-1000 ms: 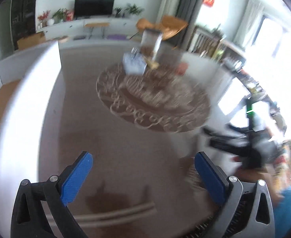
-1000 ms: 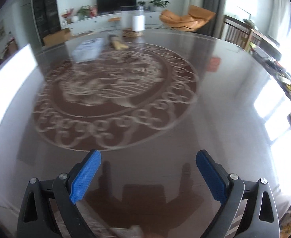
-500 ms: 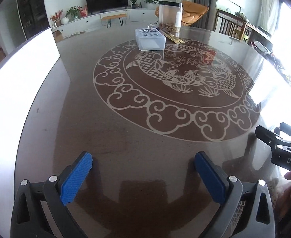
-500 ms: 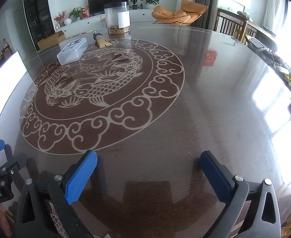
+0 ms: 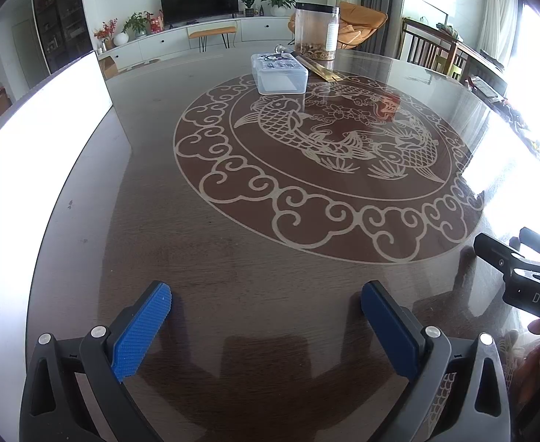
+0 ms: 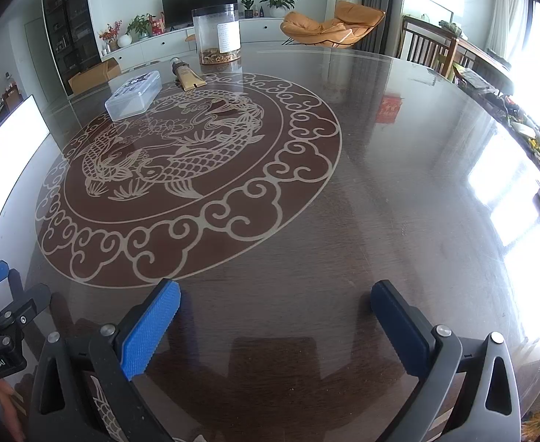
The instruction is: Organize objects
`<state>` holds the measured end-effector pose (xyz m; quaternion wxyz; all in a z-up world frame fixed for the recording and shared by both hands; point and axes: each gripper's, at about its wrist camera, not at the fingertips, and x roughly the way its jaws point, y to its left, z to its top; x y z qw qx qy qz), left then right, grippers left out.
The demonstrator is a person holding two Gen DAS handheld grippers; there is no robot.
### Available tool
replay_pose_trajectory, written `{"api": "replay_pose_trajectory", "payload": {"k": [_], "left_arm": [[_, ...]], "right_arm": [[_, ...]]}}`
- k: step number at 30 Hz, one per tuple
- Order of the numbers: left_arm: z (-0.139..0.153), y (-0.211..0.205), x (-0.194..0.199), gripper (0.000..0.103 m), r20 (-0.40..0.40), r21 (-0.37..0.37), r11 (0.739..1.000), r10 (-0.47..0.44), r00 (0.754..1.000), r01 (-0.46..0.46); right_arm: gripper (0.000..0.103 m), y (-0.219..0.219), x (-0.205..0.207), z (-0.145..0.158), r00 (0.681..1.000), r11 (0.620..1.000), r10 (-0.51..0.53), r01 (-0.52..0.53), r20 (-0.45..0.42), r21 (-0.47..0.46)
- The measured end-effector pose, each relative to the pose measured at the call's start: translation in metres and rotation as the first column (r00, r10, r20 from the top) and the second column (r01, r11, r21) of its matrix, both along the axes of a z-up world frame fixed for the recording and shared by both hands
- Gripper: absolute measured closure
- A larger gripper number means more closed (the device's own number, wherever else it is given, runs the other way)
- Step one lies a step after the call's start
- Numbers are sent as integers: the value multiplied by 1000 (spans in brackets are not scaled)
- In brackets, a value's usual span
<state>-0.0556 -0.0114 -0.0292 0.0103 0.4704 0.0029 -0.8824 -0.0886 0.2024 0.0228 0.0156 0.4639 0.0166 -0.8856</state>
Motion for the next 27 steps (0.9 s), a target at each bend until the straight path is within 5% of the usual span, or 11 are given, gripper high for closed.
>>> {"api": "replay_pose_trajectory", "payload": {"k": [13, 17, 22, 27], "left_arm": [[6, 5, -14, 0, 63, 8, 999, -36, 997, 35], [6, 10, -56, 0, 110, 13, 998, -59, 992, 58], [17, 0, -127, 0, 106, 149, 989, -36, 994, 20], [29, 2, -199, 0, 61, 94, 996, -5, 998, -1]], "right_arm": [[0, 0, 0, 0, 1000, 1000, 0, 0, 0, 0], [0, -1, -1, -1, 1000, 1000, 0, 0, 0, 0], [0, 0, -1, -1, 1000, 1000, 0, 0, 0, 0], [0, 0, -1, -1, 1000, 1000, -1, 1, 0, 0]]}}
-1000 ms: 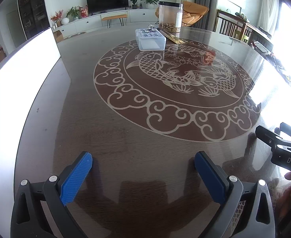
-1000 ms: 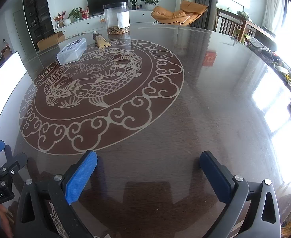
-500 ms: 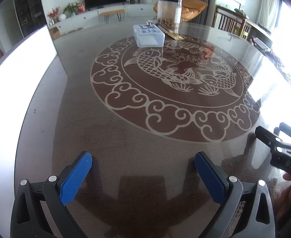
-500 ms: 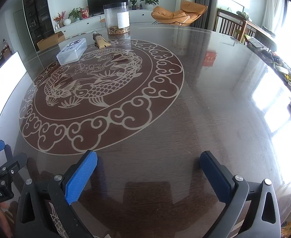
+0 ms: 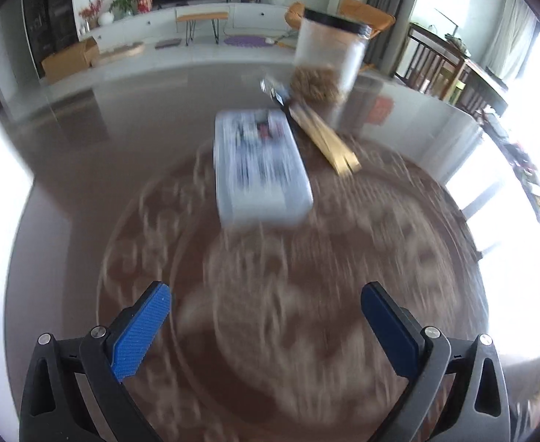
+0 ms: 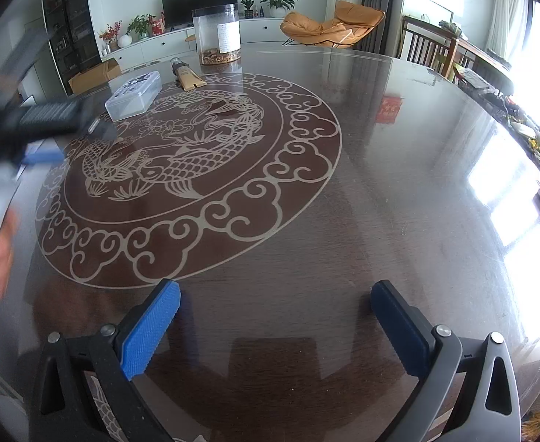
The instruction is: Organize objects
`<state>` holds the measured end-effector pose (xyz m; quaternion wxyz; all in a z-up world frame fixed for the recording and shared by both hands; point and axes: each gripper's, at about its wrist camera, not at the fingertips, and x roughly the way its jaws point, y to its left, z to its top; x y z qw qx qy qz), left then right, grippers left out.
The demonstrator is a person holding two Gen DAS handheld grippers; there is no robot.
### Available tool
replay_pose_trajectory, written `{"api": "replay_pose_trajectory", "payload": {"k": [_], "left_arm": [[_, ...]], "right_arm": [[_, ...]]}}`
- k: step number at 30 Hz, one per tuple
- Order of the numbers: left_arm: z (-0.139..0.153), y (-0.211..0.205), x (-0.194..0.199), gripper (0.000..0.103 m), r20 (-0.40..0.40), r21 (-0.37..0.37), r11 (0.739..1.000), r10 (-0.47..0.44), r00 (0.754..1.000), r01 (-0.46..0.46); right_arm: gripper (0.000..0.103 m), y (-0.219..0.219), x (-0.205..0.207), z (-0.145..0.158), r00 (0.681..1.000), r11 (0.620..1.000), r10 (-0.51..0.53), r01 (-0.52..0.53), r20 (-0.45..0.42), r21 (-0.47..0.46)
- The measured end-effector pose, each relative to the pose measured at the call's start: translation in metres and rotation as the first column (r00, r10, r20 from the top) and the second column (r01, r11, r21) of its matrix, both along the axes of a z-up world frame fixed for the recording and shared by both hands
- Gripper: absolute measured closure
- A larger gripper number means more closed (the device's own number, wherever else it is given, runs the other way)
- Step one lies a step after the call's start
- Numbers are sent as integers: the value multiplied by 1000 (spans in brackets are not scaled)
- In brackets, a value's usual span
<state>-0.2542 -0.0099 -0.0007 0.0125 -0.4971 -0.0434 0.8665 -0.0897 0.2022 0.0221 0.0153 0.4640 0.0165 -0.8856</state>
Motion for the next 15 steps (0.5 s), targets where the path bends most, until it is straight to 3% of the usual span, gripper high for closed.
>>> {"api": "replay_pose_trajectory", "payload": {"k": [4, 9, 11, 12, 15], "left_arm": [[-9, -3, -61, 0, 62, -80, 997, 28, 998, -23], [-20, -17, -102, 0, 78, -85, 990, 119, 990, -113], [-18, -20, -106, 13, 44, -80, 990, 116, 992, -112], [-14, -20, -105, 41, 12, -93, 990, 108, 994, -107], [-10, -21, -94, 42, -21, -108, 992, 71, 997, -73]], "right_arm": [[0, 0, 0, 0, 1000, 1000, 0, 0, 0, 0], [0, 0, 0, 0, 1000, 1000, 0, 0, 0, 0], [0, 0, -1, 0, 1000, 1000, 0, 0, 0, 0], [0, -1, -1, -1, 1000, 1000, 0, 0, 0, 0], [0, 0, -1, 0, 1000, 1000, 0, 0, 0, 0]]}}
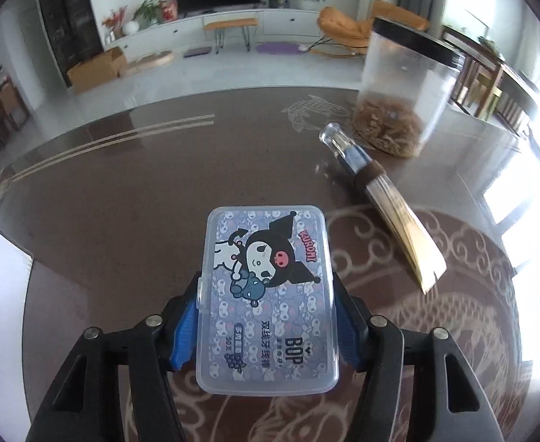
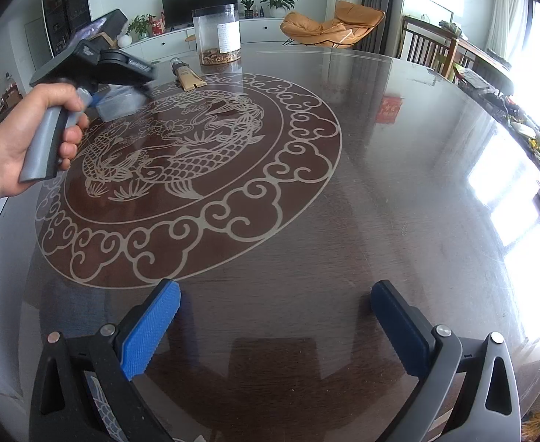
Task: Organize objects
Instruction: 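Grasp the cartoon-print plastic box with the left gripper while the right gripper reaches for the gold tube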
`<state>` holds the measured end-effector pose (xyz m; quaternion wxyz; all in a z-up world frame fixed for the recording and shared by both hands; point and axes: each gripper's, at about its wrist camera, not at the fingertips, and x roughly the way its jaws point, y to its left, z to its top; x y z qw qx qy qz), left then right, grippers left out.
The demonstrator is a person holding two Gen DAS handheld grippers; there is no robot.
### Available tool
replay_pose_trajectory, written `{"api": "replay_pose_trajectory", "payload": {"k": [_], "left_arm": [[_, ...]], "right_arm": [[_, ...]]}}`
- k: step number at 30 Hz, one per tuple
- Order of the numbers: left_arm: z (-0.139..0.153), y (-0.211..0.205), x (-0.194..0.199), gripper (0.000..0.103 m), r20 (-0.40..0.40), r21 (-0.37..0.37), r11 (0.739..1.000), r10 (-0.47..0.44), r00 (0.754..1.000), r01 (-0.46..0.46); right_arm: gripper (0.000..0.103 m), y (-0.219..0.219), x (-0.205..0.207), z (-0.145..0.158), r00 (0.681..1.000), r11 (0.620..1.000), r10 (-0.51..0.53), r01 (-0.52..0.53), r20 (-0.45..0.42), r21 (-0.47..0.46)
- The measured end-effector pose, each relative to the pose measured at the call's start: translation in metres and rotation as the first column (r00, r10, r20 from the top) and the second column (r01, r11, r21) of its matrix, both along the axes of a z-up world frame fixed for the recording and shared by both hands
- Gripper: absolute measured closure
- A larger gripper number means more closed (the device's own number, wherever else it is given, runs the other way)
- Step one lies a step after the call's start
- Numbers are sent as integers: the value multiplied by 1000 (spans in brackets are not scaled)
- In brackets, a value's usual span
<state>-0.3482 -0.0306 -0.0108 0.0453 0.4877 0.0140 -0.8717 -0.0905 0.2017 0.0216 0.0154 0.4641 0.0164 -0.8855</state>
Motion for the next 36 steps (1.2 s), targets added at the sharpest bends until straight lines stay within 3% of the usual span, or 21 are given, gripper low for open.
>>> {"api": "replay_pose_trajectory", "payload": {"k": [4, 10, 15, 22, 24, 30, 36], "left_arm": [[-1, -17, 47, 41, -29, 11, 1000, 13, 1000, -12], [-4, -48, 154, 41, -51, 0, 1000, 30, 998, -30], [-8, -61, 207, 40, -85, -1, 999, 33, 996, -33], [-11, -59, 213, 34, -93, -7, 1000, 27, 995, -28], [-13, -56, 216, 34, -94, -4, 1000, 29, 995, -30], [-13, -57, 219, 34, -94, -4, 1000, 29, 995, -30], [-13, -57, 219, 34, -94, -5, 1000, 29, 995, -30]], "right_arm": [[0, 0, 0, 0, 1000, 1000, 0, 0, 0, 0], [0, 0, 0, 0, 1000, 1000, 0, 0, 0, 0], [0, 0, -1, -1, 1000, 1000, 0, 0, 1, 0], [0, 1, -2, 0, 1000, 1000, 7, -7, 6, 0], [0, -3, -13, 0, 998, 999, 50, -50, 28, -4], [0, -21, -112, 10, 976, 966, 218, -212, 21, -149], [0, -73, -238, 2, 958, 957, 280, -272, 69, -104]]}}
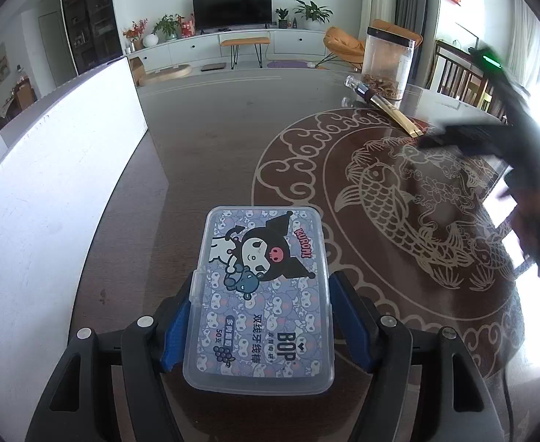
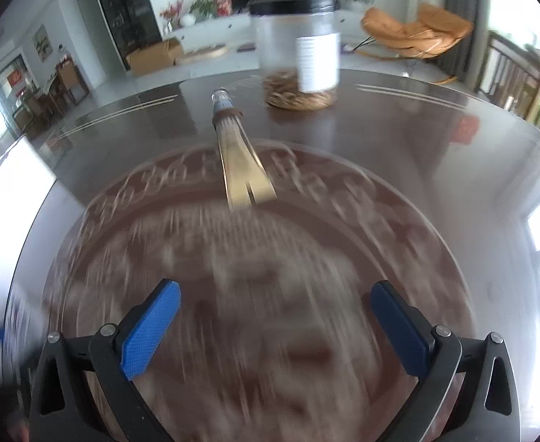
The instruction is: Organize objects
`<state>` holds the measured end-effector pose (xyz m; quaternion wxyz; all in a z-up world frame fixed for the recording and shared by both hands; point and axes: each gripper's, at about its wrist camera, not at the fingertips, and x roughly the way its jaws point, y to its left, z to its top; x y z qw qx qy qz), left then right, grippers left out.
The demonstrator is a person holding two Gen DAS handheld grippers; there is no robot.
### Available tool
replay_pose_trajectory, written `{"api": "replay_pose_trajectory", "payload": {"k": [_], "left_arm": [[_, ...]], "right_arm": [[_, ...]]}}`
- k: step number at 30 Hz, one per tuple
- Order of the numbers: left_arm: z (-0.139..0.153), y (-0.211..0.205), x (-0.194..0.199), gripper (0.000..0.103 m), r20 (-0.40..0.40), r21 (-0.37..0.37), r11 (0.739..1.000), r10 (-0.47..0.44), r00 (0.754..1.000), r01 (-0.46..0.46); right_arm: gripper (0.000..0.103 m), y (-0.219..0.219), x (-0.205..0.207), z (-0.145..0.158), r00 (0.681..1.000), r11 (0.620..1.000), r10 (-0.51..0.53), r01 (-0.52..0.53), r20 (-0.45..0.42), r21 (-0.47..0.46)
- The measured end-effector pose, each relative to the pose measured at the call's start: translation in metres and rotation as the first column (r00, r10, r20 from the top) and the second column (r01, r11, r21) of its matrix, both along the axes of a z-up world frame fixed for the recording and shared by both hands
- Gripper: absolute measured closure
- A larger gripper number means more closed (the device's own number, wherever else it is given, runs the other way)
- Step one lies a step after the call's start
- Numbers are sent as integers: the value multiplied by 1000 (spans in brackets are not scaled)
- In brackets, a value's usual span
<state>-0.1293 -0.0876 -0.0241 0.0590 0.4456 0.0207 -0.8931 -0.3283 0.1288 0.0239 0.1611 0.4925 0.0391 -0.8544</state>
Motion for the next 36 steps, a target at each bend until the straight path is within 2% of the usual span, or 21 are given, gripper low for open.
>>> {"api": "replay_pose_trajectory", "payload": {"k": [6, 7, 8, 9, 10, 14, 17, 20, 25, 30, 33, 35, 36], "left_arm": [[0, 2, 3, 34, -1, -1, 1000, 1, 1000, -1], [0, 2, 3, 34, -1, -1, 1000, 1, 1000, -1], [0, 2, 3, 34, -1, 0, 1000, 1, 1000, -1], [0, 2, 3, 34, -1, 0, 1000, 2, 1000, -2], [0, 2, 3, 34, -1, 0, 1000, 2, 1000, -2], [1, 2, 5, 34, -2, 0, 1000, 2, 1000, -2], [1, 1, 4, 34, -2, 0, 1000, 2, 1000, -2], [1, 1, 4, 34, -2, 0, 1000, 3, 1000, -3], [1, 3, 7, 34, 2, 1, 1000, -22, 1000, 22], [1, 27, 46, 34, 1, 1, 998, -67, 998, 67], [1, 42, 64, 34, 0, -9, 995, -95, 995, 95], [2, 46, 68, 33, -2, -21, 995, -94, 996, 94], [2, 44, 67, 24, 5, -20, 997, -75, 997, 75]], "right_arm": [[2, -57, -67, -5, 1000, 995, -22, 21, 8, 99], [11, -63, -73, -6, 1000, 994, -25, 24, 5, 111], [42, -68, -77, -3, 1000, 994, -19, 21, -14, 106], [66, -72, -78, 3, 999, 995, -12, 17, -44, 99], [75, -74, -78, 6, 998, 995, -10, 15, -54, 101], [75, -69, -57, 5, 997, 995, 15, -8, -71, 102], [75, -48, -17, 5, 997, 996, 19, -12, -73, 88], [75, -25, 44, 3, 996, 994, 14, -6, -84, 106], [75, 19, 173, 3, 990, 993, -58, 71, -126, 96], [75, 31, 264, 6, 979, 987, -125, 140, -161, 80], [75, 31, 297, 8, 973, 983, -129, 151, -191, 102], [73, 32, 296, 8, 975, 985, -125, 145, -184, 98], [70, 33, 283, 10, 976, 985, -122, 141, -181, 97]]}}
